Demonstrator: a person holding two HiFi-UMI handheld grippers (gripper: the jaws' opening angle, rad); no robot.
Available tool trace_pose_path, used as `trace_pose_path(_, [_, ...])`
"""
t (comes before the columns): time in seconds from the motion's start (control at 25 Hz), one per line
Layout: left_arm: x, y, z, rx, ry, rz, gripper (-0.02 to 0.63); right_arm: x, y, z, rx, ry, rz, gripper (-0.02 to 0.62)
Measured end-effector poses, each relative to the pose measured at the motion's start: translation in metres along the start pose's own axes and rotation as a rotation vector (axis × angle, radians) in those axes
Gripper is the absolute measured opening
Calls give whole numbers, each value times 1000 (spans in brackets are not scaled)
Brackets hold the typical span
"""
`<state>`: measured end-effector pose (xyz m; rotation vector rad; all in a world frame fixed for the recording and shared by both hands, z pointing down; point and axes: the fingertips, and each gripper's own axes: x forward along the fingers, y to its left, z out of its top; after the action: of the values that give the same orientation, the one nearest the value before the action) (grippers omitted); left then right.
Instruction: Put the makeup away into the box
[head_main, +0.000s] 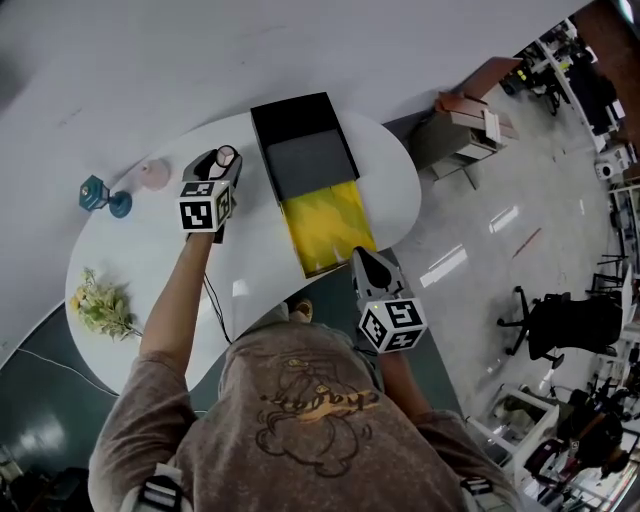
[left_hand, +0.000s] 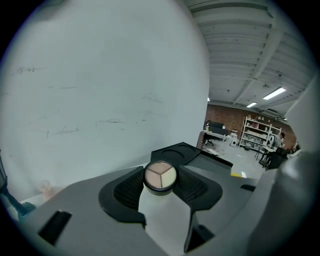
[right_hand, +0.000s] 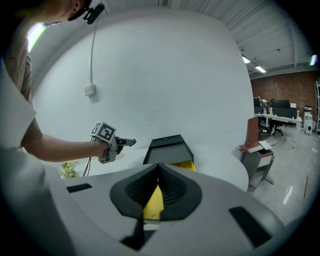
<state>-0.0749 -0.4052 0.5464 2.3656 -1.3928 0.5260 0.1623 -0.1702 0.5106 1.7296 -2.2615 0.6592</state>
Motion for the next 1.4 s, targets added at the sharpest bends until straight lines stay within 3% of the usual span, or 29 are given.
trace_pose_path(0.28, [5, -74, 15, 53, -7, -160, 233, -16, -8, 1, 23, -39, -46, 3])
trace_pose_path(0.76, [17, -177, 23, 151, -2, -342, 233, -56, -37, -2, 70, -96, -154, 3])
trace_pose_path(1.08, [21, -233, 2, 290, 47, -458, 233, -66, -47, -4, 91, -111, -177, 3])
trace_pose_path(1.4, [31, -268, -29, 389, 121, -525, 233, -75, -58, -8, 112, -116, -208, 3])
